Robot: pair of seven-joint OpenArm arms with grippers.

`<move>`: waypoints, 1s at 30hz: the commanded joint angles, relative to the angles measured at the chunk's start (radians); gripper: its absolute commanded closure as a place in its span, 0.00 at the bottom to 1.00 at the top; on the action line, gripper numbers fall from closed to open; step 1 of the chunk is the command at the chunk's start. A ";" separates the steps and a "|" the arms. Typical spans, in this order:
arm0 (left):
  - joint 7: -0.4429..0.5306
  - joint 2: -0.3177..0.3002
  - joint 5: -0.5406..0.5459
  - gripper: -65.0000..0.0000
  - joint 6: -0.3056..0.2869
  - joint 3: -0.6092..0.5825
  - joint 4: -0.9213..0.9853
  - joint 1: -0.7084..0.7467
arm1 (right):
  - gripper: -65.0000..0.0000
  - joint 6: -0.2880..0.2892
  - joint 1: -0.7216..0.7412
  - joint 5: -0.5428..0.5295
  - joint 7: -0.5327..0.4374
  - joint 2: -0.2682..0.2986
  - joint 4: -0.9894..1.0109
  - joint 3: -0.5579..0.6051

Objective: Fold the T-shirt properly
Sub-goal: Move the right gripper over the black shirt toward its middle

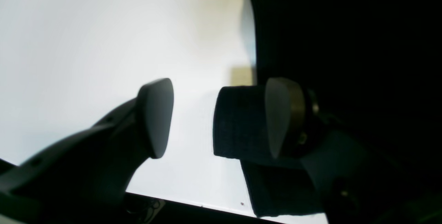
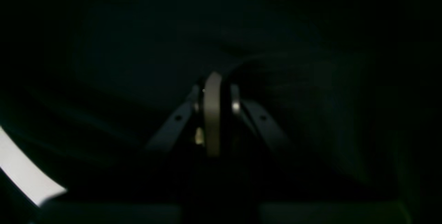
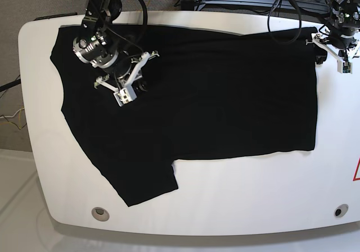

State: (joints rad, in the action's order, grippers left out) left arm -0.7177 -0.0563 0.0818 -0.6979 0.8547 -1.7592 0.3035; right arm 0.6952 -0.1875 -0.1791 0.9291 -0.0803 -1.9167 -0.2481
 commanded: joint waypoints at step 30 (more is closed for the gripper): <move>0.014 -0.012 0.016 0.40 0.000 -0.001 -0.021 0.012 | 0.44 -0.068 0.121 -0.007 -0.025 0.004 0.132 0.028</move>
State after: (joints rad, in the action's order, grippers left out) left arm -0.7177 -0.0559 0.0826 -0.6998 0.8543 -1.7592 0.3183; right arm 0.6281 -0.0692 -0.1757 0.9237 -0.0772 -1.7618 -0.2123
